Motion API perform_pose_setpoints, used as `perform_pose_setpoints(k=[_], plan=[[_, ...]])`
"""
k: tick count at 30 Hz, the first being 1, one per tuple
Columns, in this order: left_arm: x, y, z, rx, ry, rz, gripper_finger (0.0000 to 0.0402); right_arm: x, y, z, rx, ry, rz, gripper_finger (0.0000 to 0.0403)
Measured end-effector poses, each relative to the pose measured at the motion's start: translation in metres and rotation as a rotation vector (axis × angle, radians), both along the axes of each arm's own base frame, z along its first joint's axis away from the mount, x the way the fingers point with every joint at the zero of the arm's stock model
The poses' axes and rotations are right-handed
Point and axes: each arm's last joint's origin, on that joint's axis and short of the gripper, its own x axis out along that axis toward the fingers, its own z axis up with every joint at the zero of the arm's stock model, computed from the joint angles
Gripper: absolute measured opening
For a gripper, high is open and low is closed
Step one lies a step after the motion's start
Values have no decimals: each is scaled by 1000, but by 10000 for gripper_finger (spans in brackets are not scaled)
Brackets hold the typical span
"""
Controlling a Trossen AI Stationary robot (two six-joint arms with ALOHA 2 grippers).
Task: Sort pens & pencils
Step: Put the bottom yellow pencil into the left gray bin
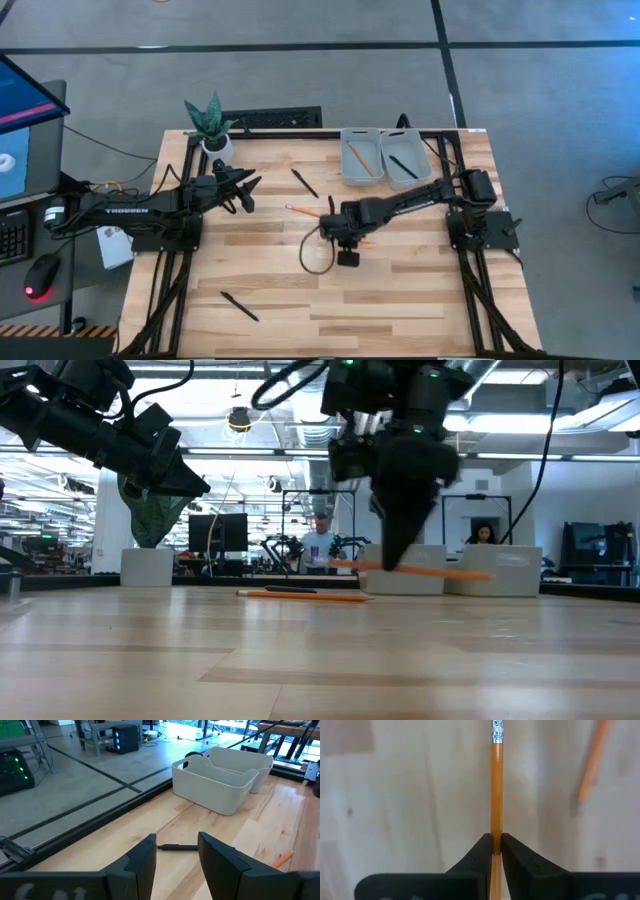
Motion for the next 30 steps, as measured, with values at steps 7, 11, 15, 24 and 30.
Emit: perform_pose_setpoints(k=[7,11,15,24,30], plan=[[0,0,0,-1,-1,1,135,15,-35,32,-7,-40,-65,60],[0,0,0,-1,-1,0,135,21,-59,51,-31,-75,-129,60],[0,0,-1,-2,5,0,135,26,-82,71,-33,-127,-189,60],[0,0,-1,-3,9,0,135,21,-141,119,-105,-193,-351,60],[0,0,-1,-3,9,1,135,3,-181,134,-168,-156,-496,60]])
